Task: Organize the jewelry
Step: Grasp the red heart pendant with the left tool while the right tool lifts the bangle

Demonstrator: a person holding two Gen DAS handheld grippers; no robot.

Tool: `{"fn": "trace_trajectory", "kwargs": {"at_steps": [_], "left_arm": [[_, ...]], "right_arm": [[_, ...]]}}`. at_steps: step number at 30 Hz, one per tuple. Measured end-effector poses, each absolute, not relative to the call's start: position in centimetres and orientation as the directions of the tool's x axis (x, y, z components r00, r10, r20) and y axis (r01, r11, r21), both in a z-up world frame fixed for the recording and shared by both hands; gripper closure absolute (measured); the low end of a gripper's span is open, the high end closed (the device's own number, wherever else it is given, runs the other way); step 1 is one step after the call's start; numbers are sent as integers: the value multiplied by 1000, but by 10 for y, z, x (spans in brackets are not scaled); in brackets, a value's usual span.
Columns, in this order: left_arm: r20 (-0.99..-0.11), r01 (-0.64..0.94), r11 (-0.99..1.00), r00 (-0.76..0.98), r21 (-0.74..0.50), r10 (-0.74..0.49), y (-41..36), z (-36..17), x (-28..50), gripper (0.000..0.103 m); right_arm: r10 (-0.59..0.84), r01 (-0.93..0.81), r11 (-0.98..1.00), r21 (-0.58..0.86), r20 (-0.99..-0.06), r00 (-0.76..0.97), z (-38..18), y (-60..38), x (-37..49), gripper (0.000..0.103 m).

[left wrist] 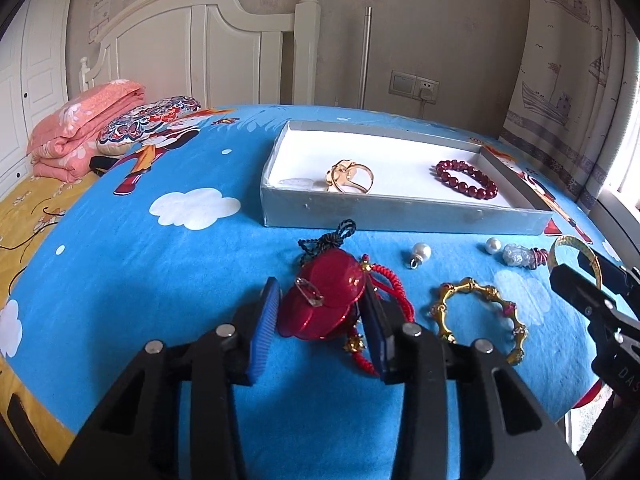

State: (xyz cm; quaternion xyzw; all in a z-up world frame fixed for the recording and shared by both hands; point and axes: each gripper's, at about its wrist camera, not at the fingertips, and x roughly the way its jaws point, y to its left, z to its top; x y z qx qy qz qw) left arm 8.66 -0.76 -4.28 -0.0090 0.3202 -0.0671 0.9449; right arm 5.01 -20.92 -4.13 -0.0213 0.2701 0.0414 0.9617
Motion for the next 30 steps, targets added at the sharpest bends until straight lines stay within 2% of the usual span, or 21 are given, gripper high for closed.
{"fn": "trace_trajectory", "kwargs": {"at_steps": [9,30], "left_arm": [[-524,139,990,842,-17,-127,-10,-23,55,64],[-521,124,992,848,7,-102,-17,-25,47,64]], "right_arm": [[89,-109,994,-9,-507,857,-43,-207,35,44],[80,-98,995,-17,-451,889,-31,-207,24,44]]}}
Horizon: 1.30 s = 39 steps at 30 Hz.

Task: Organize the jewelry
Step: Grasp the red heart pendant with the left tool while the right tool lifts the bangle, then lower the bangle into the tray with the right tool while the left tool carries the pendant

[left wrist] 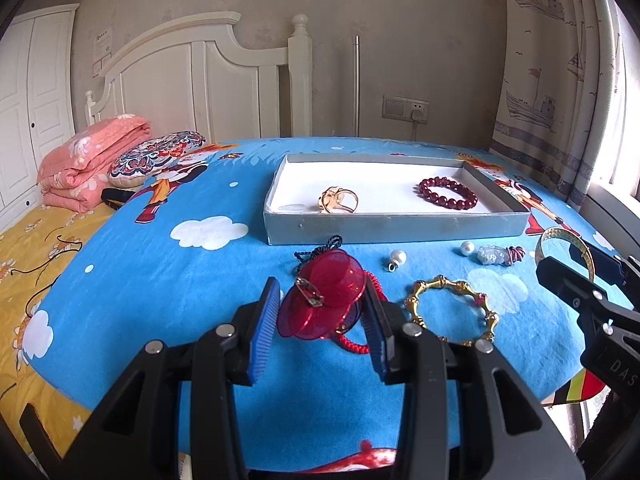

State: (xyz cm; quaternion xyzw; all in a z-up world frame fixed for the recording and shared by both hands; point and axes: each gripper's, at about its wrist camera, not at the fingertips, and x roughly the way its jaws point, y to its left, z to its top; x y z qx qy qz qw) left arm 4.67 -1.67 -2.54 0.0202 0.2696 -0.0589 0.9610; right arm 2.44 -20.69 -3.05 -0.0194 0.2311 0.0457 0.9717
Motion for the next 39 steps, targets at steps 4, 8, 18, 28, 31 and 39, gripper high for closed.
{"fn": "trace_trajectory", "kwargs": {"at_steps": [4,8,18,28,31,39], "left_arm": [[-513,123,992,853,14,-99,-19,-23,50,64],[-496,117,993,863,13,-95,-21,-14,59,63],[-444,105,994,893,40,-76,-27,12,90,64],[-447,89,996,891,7,-77,-32,34,133,64],[-433,82,996,899,19,-66,-37,40,142,64],[-452,64,997,891,37,-40,-46,42,167,64]], "right_arm": [[82,-104,994,-25,-449,890,-28,-203,30,44],[81,-103,994,-28,-431,899,-21,-201,37,44],[61,-80,996,-33,-392,918,-2,-206,64,44],[45,-56,998,-17,-412,910,4,-217,110,44],[43,-55,998,-13,-441,896,0,-218,126,44],[45,-32,999,34,-474,880,5,-224,157,44]]}}
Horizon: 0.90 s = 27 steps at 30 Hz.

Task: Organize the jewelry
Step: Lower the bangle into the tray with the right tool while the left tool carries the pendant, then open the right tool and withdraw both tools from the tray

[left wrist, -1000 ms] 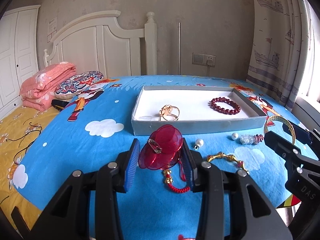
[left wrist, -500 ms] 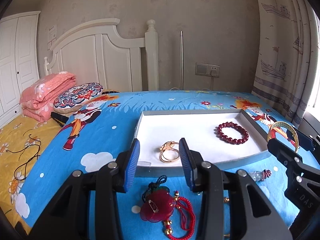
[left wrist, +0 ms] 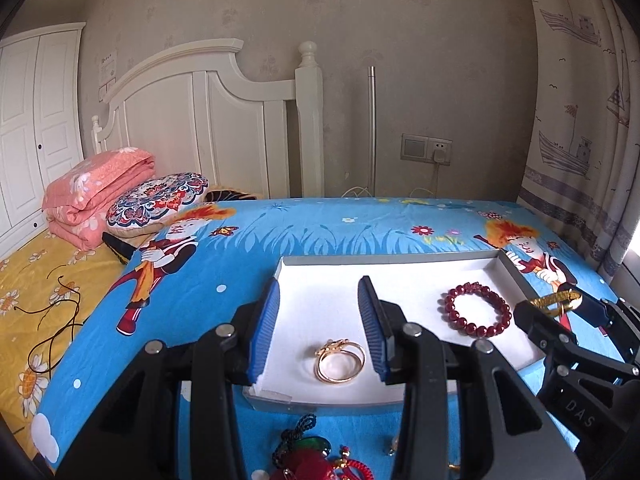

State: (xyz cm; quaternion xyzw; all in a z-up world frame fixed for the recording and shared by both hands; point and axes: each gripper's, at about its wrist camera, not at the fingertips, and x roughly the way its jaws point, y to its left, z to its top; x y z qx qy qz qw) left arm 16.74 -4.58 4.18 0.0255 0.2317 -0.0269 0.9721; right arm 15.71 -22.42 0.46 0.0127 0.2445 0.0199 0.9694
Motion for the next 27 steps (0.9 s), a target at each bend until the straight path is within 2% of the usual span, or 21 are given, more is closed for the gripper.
{"fn": "trace_trajectory", "kwargs": {"at_steps": [19,21,22,23,27], "left_arm": [[-550,64,992,835,104,4,-66,19,234,63],[-558,58,993,830,99,7,-65,20,236,53],[-555,52,994,832,95,9,-64,22,237,40],[-547,47,995,837,91,10,-62,24,236,34],[-533,37,995,846,88,16,-56,29,231,34]], "right_arm": [[18,6,999,38,-603,798,-12,-222,219,45],[20,13,999,49,-617,787,-13,-224,224,44],[22,17,998,57,-618,786,-12,-225,224,42],[24,20,998,64,-615,788,-10,-226,223,39],[23,17,998,61,-595,803,-3,-229,213,36]]}}
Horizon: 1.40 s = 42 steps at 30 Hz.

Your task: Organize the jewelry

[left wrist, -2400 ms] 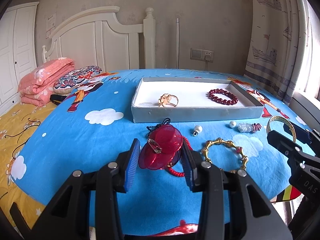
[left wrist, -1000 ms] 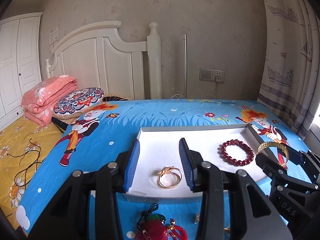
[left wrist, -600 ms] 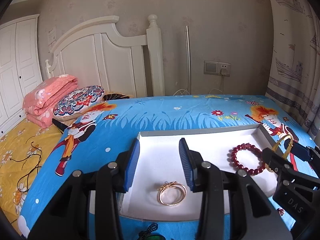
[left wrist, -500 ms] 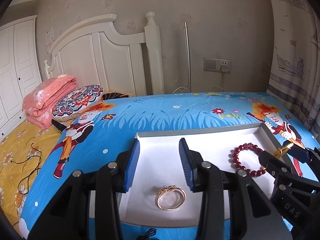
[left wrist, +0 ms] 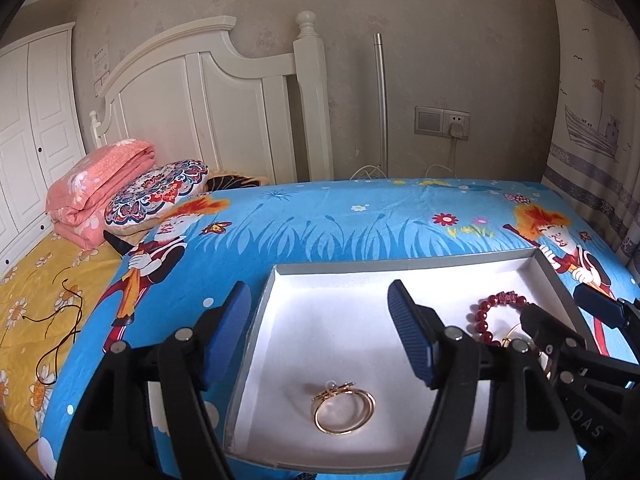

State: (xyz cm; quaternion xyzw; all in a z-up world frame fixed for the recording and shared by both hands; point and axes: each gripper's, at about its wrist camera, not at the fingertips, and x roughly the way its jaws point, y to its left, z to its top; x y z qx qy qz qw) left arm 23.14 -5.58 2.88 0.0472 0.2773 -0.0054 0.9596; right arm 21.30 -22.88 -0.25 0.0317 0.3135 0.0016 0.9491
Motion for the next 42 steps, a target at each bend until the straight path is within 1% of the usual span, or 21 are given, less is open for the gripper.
{"fn": "trace_trajectory", "kwargs": {"at_steps": [3,7,9,12,14,17,19,22,26,32,35,38,42], "left_arm": [[-539,29,997,842,75,16,-52,29,230,32],[-544,28,996,839,84,22,-50,27,226,26],[-542,21,996,840,87,29,-48,27,222,21],[-545,18,998,838,65,20,-40,29,209,20],[-527,30,998,850,53,2,-36,30,194,15],[-490,48,995,872,93,3,-34,27,168,13],[-480,56,994,877,97,-2,-31,22,151,11],[-491,92,994,870,59,-52,-21,14,130,11],[-518,94,996,852,5,-78,-5,1,114,11],[-523,118,993,846,-9,-105,1,-6,98,11],[-546,163,986,825,-19,-147,-1,-15,87,11],[-557,181,983,816,-6,-153,-2,-28,75,11],[-570,176,983,803,-46,-170,5,-38,72,11]], "right_arm": [[26,12,998,59,-598,801,-2,-230,209,36],[21,11,999,49,-597,802,-1,-229,202,36],[21,7,999,45,-594,804,0,-229,198,35],[27,2,999,48,-586,810,1,-228,187,31],[36,-10,999,48,-578,815,1,-225,178,27],[42,-32,999,27,-573,818,-2,-218,161,27],[52,-50,999,20,-564,824,-3,-215,148,26],[61,-63,998,16,-553,831,-7,-212,128,26],[68,-74,997,11,-554,829,-14,-210,110,26],[74,-76,997,21,-570,818,-22,-211,99,26],[74,-79,997,17,-569,819,-24,-210,92,26],[76,-81,997,16,-572,817,-27,-209,88,26],[88,-92,996,22,-575,813,-33,-207,85,26]]}}
